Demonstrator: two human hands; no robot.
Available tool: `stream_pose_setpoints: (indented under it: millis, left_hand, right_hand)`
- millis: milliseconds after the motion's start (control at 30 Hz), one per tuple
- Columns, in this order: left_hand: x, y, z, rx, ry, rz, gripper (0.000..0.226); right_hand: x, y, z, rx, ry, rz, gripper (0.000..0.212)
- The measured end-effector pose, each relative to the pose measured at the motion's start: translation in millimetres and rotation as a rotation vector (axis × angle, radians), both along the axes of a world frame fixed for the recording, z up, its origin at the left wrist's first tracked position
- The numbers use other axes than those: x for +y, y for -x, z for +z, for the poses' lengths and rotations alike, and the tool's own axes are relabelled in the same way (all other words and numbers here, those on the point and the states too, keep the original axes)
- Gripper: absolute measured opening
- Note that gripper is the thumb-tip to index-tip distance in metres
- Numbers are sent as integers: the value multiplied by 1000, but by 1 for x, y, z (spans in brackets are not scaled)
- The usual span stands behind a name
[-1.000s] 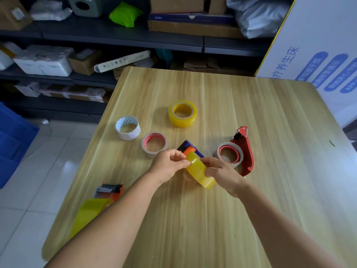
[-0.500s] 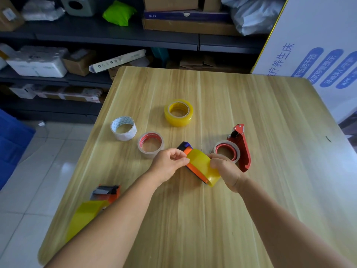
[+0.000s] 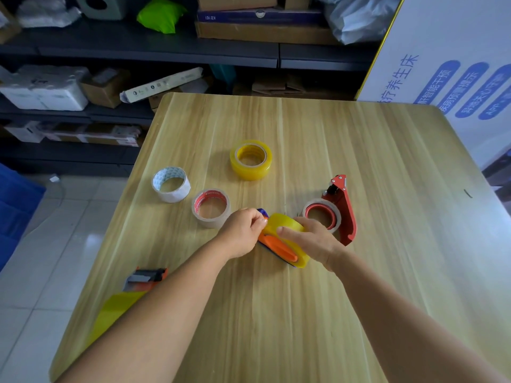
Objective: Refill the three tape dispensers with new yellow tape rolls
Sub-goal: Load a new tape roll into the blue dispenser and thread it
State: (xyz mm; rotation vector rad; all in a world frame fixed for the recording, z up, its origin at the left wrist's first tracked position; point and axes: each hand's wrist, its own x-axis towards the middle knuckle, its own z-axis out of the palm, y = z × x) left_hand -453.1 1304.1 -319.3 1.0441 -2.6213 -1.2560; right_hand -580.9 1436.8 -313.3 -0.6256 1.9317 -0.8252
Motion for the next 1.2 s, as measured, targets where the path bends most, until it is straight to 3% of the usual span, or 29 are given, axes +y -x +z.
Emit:
stream_pose_setpoints:
  millis: [67, 167, 267, 367, 433, 600, 767, 867, 1133, 1200]
  left_hand:
    - [-3, 0, -4, -4, -34, 90, 22]
    - [-4, -2, -7, 110, -237, 251, 19]
    - [-4, -5, -6, 157, -451, 202, 17]
    - [-7, -10, -5, 133, -560, 123, 14]
    - [-8, -11, -4, 124, -554, 140, 13]
    - [-9, -10, -2, 117, -553, 192, 9]
    - [-10, -11, 1, 77, -543, 114, 9]
    - [-10, -12, -2, 39, -513, 81, 13]
    - [-4, -3, -6, -40, -170, 209, 22]
    - [-2, -1, -3, -12, -157, 208, 18]
  right_hand:
    - [-1, 1, 0, 13, -15, 9, 46]
    - [0, 2, -1, 7, 7, 0, 36]
    - [0, 2, -1, 0, 4, -10, 48]
    - [-1, 2, 1, 6, -3, 7, 38]
    - [-2, 3, 3, 2, -20, 30, 36]
    - [-5, 4, 4, 3, -44, 43, 76]
    - [-8, 3, 5, 21, -58, 72, 85]
    - [-9, 4, 8, 34, -66, 100, 71]
    - [-9, 4, 18, 75, -94, 154, 32]
    - [-14, 3, 28, 169, -165, 225, 35]
